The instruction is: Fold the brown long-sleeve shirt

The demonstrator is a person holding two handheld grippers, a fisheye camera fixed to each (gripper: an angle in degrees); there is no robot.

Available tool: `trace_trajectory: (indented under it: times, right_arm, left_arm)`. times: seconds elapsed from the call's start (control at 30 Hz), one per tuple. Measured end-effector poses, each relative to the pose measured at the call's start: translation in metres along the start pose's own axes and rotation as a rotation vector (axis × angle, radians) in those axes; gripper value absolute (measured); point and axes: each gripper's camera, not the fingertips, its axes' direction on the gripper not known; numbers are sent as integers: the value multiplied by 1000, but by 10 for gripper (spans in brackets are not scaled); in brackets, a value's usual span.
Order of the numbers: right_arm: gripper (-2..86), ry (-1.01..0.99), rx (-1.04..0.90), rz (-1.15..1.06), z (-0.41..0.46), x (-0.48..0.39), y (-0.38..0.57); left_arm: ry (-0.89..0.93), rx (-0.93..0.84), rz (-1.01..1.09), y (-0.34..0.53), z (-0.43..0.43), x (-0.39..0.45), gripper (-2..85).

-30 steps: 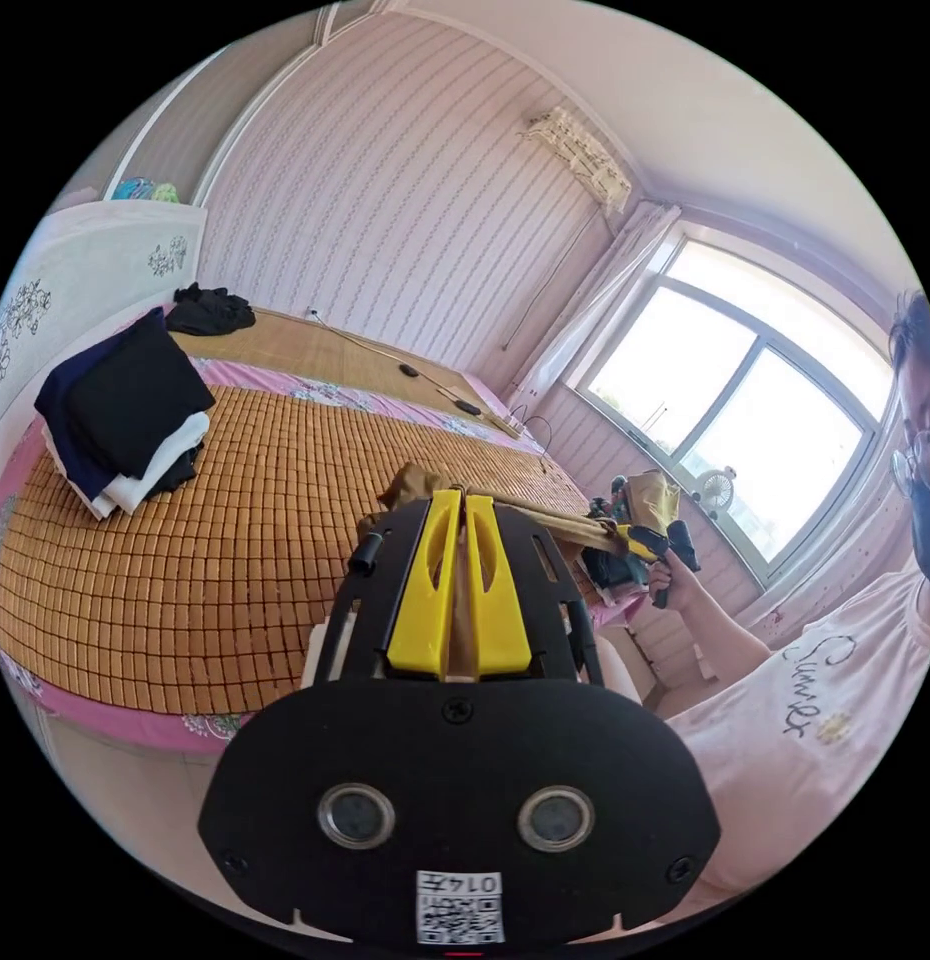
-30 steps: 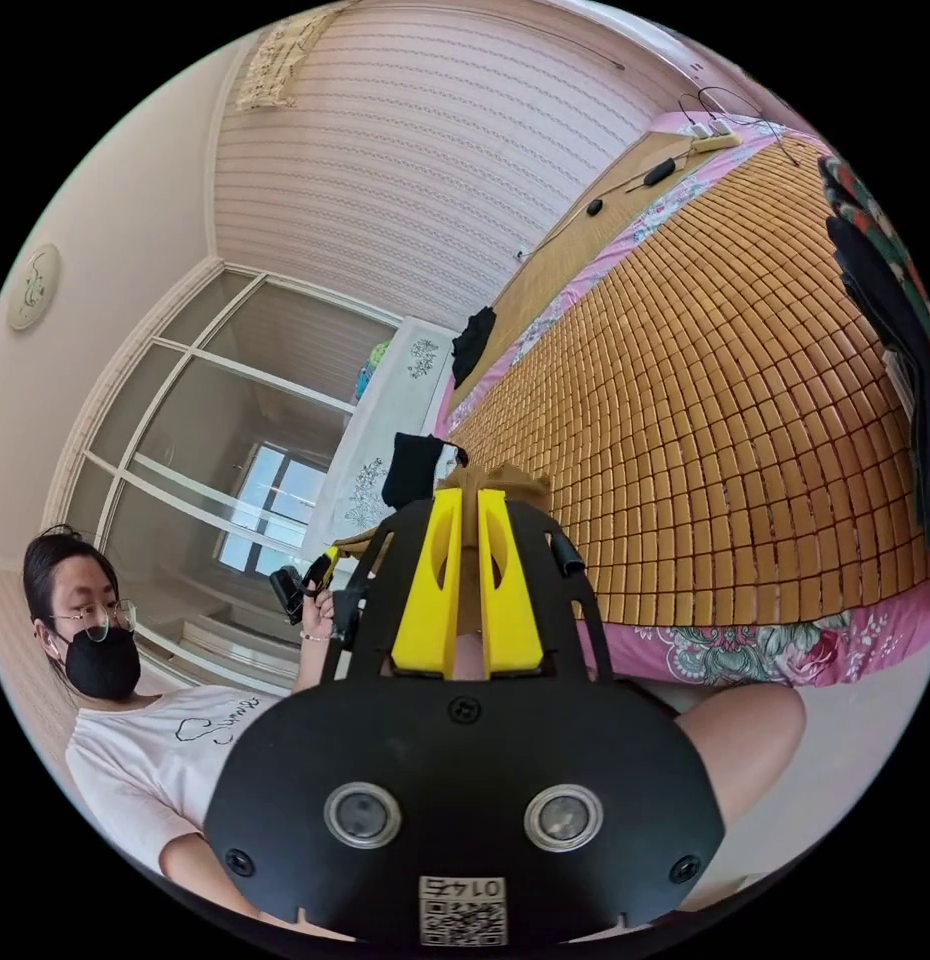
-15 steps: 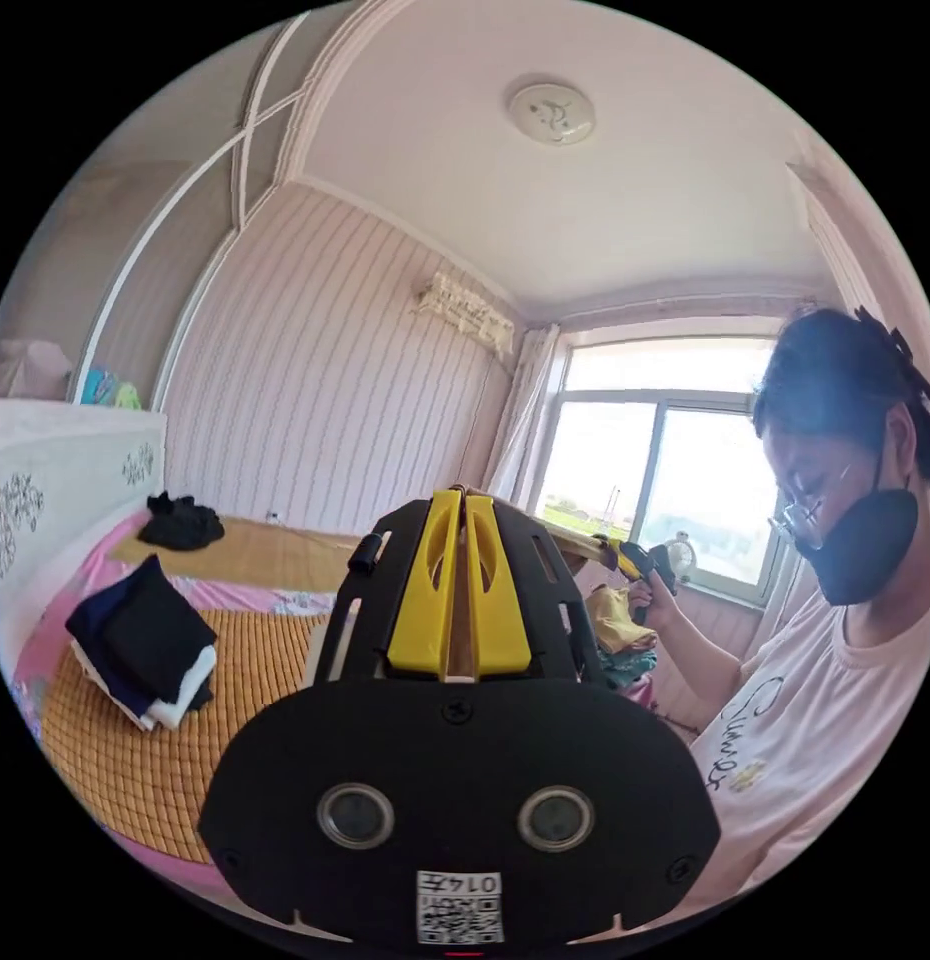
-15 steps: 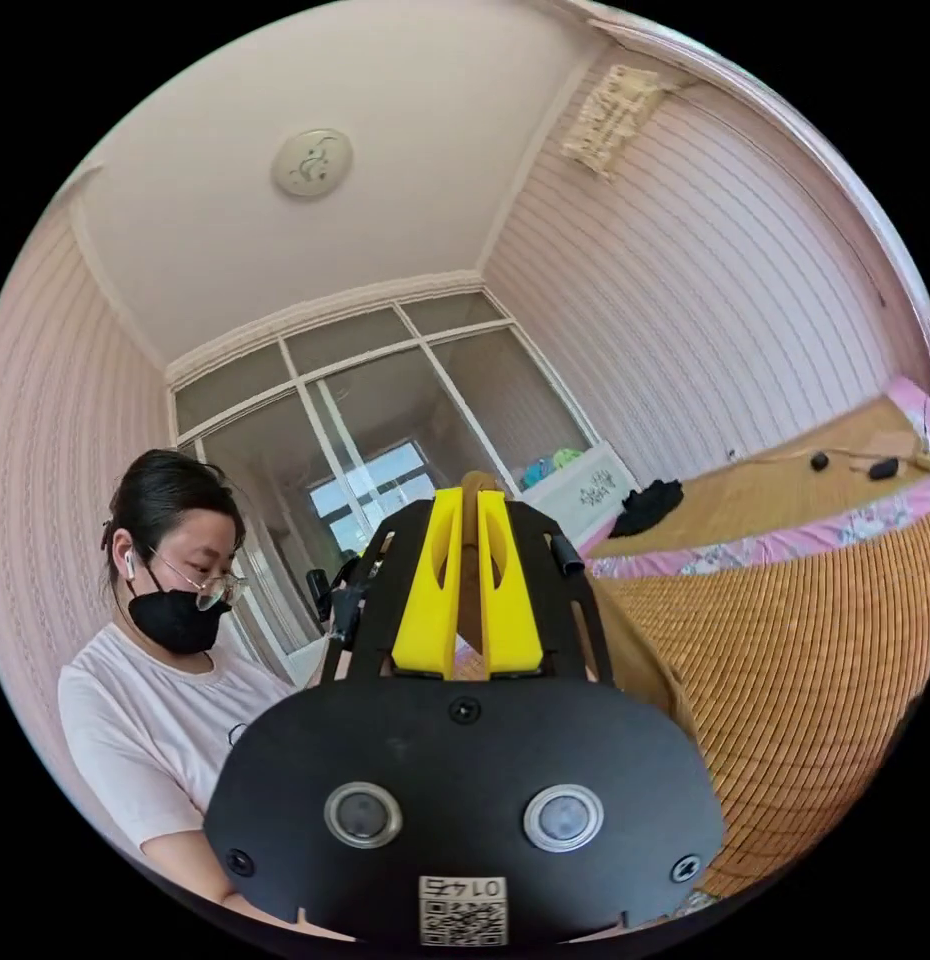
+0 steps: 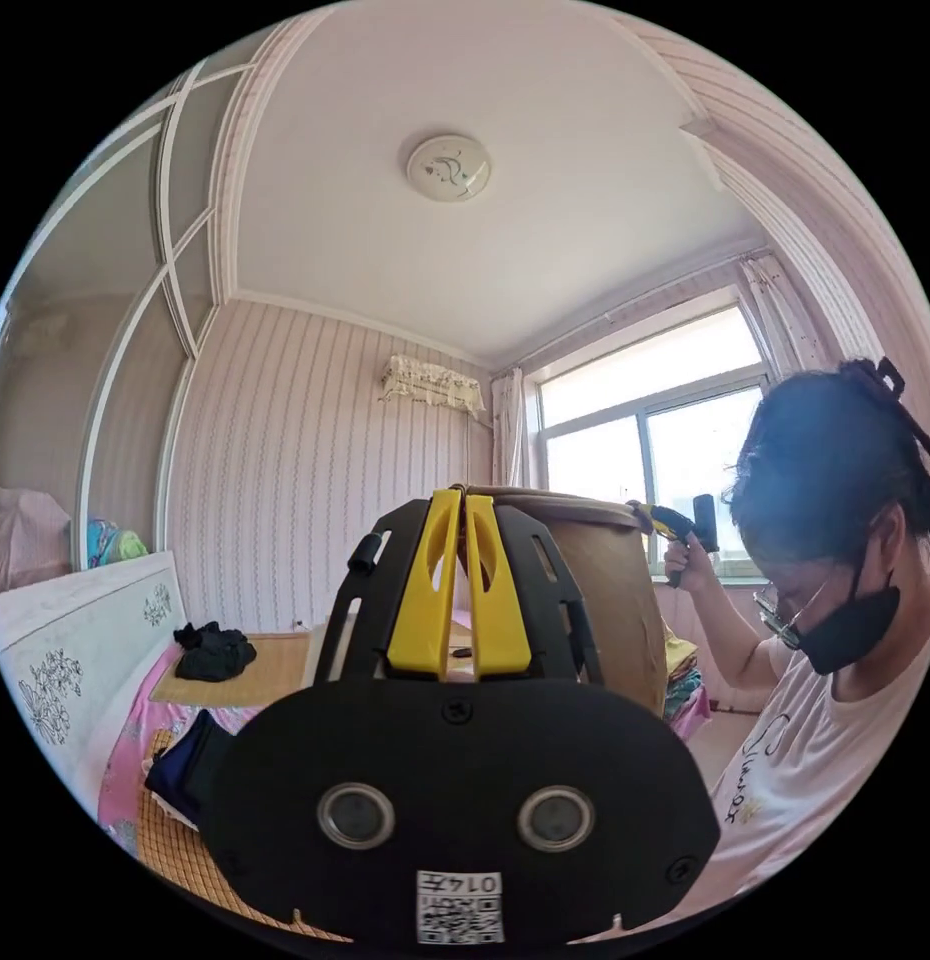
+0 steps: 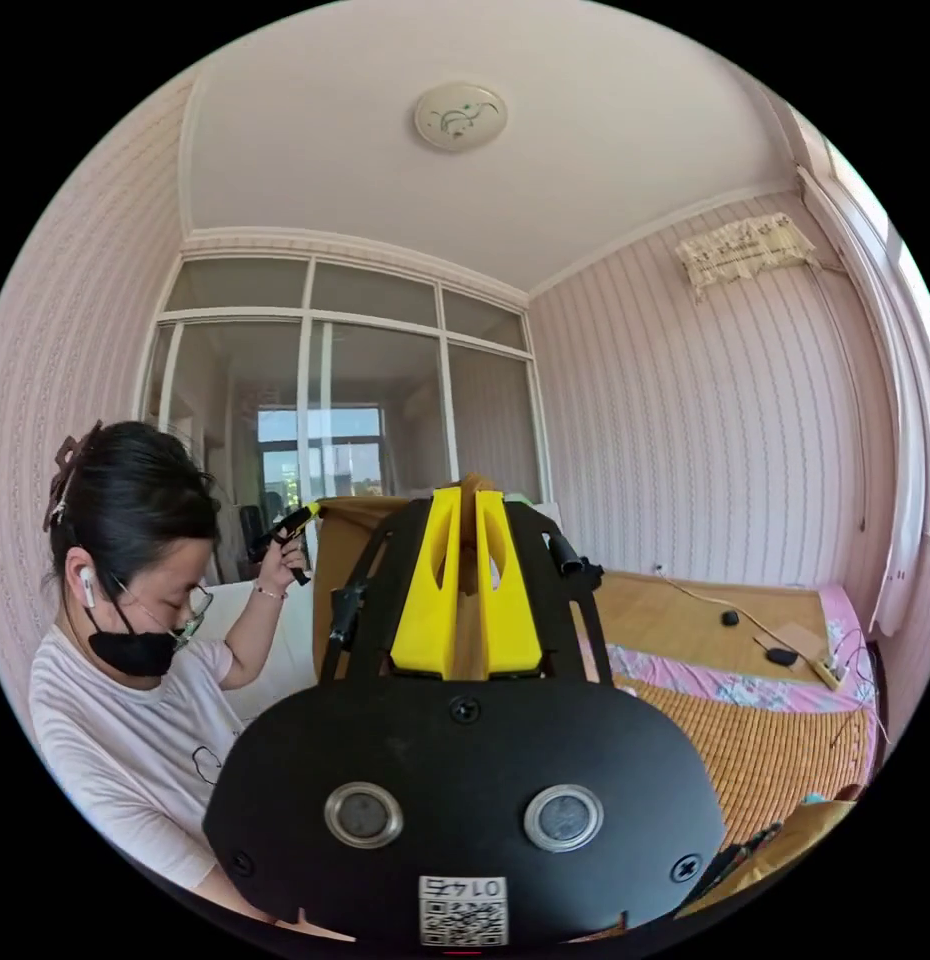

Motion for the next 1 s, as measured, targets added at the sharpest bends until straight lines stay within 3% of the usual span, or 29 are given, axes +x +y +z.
trace_trajectory:
  times: [0.13,0.23,0.4,0.57,0.67,0.77,1.0]
  right_arm:
    - [10,186,-228,265,79,93,50]
    - [11,191,-230,351,107,136,34]
    - [11,142,42,164,103,130,-58]
    - [12,174,-52,35,138,128,-48]
    - [13,173,-228,118,174,156,18]
    - [14,201,-432,288,210,195,111]
    - [14,240,-865,842,256,257,348]
  left_arm:
    - [58,-240,-194,72,128,-62,-10]
    - [-27,-370,-301,120,220,-95,-10]
    - [-74,-223,-192,58,267,-90,-10]
    - [-115,-210,-97,57,280,-80,-10]
    - [-118,-348,-137,137,289,-96,-10]
    - [-131,-600,-174,264,305,-108,-10]
    - [-72,-1163,-484,613,308,-111,-10]
